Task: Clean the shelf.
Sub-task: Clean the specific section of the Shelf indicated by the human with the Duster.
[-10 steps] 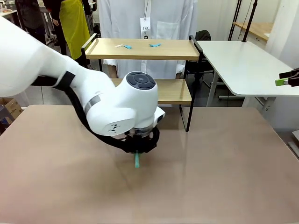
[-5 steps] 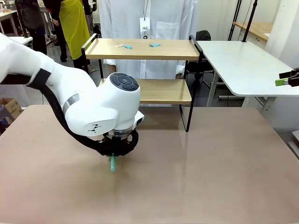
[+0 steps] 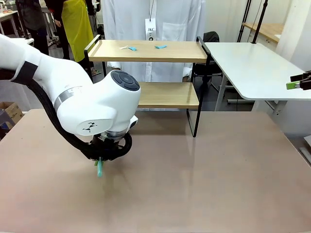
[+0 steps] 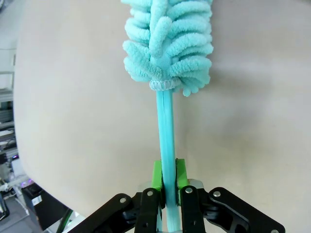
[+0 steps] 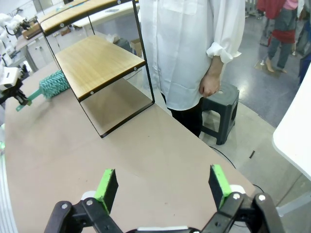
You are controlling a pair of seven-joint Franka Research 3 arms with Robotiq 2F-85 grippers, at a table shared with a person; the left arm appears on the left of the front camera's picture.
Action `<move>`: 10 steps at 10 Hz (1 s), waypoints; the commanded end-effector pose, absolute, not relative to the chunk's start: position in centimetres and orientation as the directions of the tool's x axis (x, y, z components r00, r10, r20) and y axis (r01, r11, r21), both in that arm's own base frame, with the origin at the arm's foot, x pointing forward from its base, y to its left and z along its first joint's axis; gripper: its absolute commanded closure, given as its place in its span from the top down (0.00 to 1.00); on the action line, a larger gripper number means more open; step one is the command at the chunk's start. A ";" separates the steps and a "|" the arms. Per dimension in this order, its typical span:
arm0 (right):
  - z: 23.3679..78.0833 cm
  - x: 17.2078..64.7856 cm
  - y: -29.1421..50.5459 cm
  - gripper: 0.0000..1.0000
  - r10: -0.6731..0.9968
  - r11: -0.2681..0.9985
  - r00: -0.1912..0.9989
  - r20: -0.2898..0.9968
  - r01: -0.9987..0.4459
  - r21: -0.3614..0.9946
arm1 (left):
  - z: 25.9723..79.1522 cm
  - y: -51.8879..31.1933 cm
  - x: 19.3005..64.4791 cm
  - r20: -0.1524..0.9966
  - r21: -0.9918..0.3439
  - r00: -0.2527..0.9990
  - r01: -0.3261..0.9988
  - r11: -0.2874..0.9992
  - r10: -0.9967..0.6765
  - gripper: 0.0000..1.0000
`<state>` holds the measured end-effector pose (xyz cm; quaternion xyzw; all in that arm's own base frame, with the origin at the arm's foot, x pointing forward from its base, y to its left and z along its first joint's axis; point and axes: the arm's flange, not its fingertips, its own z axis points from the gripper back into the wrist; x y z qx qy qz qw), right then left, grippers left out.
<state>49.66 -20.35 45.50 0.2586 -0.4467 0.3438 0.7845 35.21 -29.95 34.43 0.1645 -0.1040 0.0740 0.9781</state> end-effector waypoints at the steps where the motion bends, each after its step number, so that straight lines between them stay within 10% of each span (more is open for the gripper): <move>1: 45.7 49.6 -20.2 1.00 0.309 0.628 0.360 0.880 -0.772 0.095 | 34.1 -29.1 35.6 0.211 0.320 0.971 -0.180 0.930 0.115 0.13; 10: 45.7 49.6 -20.2 1.00 0.309 0.628 0.360 0.880 -0.772 0.095 | 35.9 -28.4 33.8 0.295 0.209 0.948 0.054 0.976 -0.116 0.13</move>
